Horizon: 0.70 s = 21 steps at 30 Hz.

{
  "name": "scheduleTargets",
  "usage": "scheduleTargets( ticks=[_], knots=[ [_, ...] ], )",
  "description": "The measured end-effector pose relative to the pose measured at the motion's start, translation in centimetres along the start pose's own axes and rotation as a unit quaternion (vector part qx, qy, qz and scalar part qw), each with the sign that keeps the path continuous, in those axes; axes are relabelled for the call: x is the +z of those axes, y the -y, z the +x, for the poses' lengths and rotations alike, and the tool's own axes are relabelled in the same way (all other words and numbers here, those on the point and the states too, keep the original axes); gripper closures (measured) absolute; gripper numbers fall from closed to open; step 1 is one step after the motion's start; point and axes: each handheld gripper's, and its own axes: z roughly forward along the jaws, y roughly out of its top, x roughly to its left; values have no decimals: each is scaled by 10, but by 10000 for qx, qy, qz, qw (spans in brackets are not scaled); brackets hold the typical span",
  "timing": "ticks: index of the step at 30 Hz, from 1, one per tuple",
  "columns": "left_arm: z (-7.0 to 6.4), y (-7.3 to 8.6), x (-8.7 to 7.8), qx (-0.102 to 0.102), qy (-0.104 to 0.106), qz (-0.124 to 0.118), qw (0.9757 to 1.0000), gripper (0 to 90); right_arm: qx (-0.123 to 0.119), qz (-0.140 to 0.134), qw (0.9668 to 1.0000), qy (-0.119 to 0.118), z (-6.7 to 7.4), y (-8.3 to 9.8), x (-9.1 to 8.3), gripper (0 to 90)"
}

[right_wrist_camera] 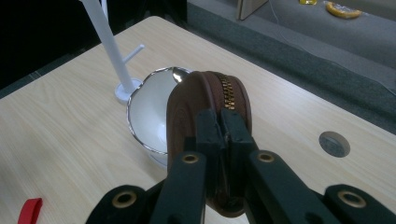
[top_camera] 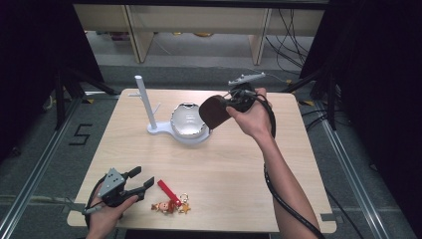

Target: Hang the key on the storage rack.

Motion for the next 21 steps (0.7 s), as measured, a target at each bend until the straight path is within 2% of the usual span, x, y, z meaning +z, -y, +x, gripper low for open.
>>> scheduleTargets(
  ticks=[1,18,21],
  knots=[
    [0,0,0,-5,-6,-2,10000,332,-52,-29,10000,4,0,-1,2,881],
    [1,0,0,-29,38,-84,10000,332,-19,-40,10000,-62,6,-11,13,881],
    [1,0,0,-28,39,-86,10000,331,-95,-47,9999,-74,6,-12,14,881]
  ],
)
